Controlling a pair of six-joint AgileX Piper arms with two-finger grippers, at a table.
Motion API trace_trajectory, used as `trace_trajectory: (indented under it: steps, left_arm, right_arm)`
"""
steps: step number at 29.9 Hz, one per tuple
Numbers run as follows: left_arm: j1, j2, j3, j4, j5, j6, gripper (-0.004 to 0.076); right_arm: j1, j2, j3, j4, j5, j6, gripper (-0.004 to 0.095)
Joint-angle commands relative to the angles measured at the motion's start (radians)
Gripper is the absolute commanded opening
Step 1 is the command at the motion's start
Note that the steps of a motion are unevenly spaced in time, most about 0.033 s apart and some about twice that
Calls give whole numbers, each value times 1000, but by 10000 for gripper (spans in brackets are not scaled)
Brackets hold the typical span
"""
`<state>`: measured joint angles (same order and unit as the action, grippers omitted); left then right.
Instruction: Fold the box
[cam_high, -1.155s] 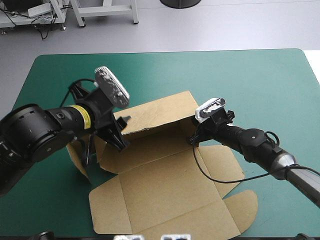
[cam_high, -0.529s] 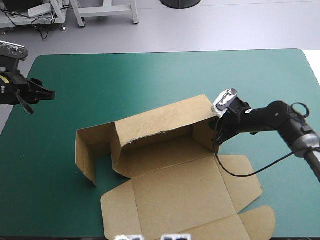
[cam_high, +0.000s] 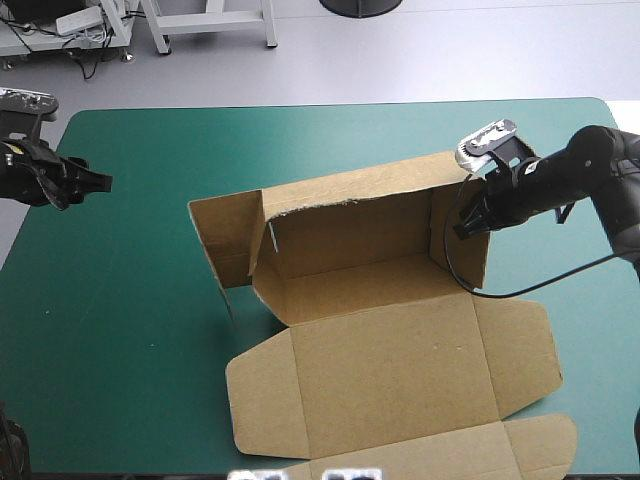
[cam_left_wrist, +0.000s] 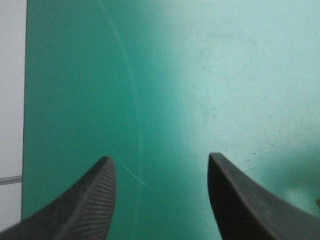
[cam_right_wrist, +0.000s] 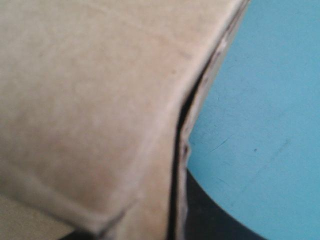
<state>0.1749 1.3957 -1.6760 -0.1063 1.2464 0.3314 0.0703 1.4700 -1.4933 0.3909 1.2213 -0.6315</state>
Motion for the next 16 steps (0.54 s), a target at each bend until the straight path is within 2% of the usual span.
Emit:
trace_trajectory:
  steps: [1, 16]
  left_arm:
    - [4, -27, -26, 47, -47, 1, 398]
    - [4, -17, 4, 65, -54, -5, 398]
  right_arm:
    - [-11, 33, -32, 14, 33, 2, -18]
    - [29, 400, -193, 18, 34, 15, -18]
